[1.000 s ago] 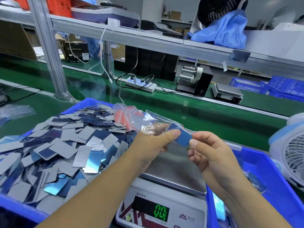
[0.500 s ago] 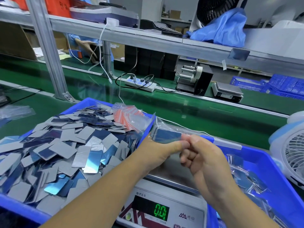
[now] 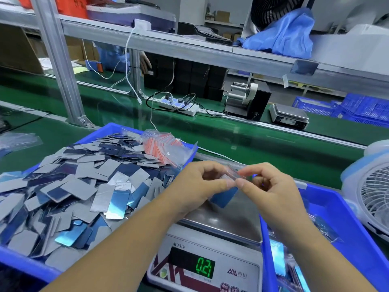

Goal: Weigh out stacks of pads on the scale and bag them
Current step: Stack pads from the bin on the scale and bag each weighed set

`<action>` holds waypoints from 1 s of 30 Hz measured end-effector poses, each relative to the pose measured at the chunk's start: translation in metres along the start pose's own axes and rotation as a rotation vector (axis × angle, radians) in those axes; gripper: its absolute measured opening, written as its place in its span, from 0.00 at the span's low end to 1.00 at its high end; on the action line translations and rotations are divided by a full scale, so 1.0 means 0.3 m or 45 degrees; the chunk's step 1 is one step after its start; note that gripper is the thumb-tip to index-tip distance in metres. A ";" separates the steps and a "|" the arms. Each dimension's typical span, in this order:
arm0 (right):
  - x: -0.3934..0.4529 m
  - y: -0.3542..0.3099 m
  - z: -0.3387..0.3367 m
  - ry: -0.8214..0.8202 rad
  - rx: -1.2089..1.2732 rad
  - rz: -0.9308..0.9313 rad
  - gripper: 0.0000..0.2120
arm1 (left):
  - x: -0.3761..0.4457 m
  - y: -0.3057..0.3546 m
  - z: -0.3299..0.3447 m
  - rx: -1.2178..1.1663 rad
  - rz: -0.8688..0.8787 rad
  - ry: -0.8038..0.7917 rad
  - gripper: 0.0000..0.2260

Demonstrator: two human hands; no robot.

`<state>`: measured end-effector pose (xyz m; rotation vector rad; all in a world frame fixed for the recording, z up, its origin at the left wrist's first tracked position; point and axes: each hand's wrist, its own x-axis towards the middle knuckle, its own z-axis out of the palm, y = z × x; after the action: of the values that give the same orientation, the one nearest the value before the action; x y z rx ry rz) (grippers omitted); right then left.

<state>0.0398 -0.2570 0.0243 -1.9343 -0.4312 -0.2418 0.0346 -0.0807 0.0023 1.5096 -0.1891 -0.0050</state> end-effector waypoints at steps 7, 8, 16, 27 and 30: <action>0.005 0.016 -0.004 -0.076 0.146 0.101 0.12 | 0.002 0.005 -0.014 -0.055 -0.025 0.046 0.08; 0.007 0.018 -0.006 -0.060 0.174 0.098 0.12 | 0.001 0.008 -0.013 -0.069 -0.038 0.046 0.08; 0.014 0.041 -0.021 0.020 0.372 0.087 0.22 | -0.005 0.023 -0.015 -0.208 -0.148 0.046 0.05; -0.004 0.037 0.027 -0.083 0.427 0.074 0.15 | 0.000 -0.003 0.007 -0.157 -0.122 0.029 0.05; -0.001 0.034 0.026 -0.053 0.432 0.065 0.15 | -0.005 0.002 0.007 -0.052 -0.064 0.006 0.03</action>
<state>0.0434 -0.2536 0.0124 -1.6167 -0.4202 -0.0880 0.0327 -0.0827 0.0029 1.4731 -0.1461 -0.0455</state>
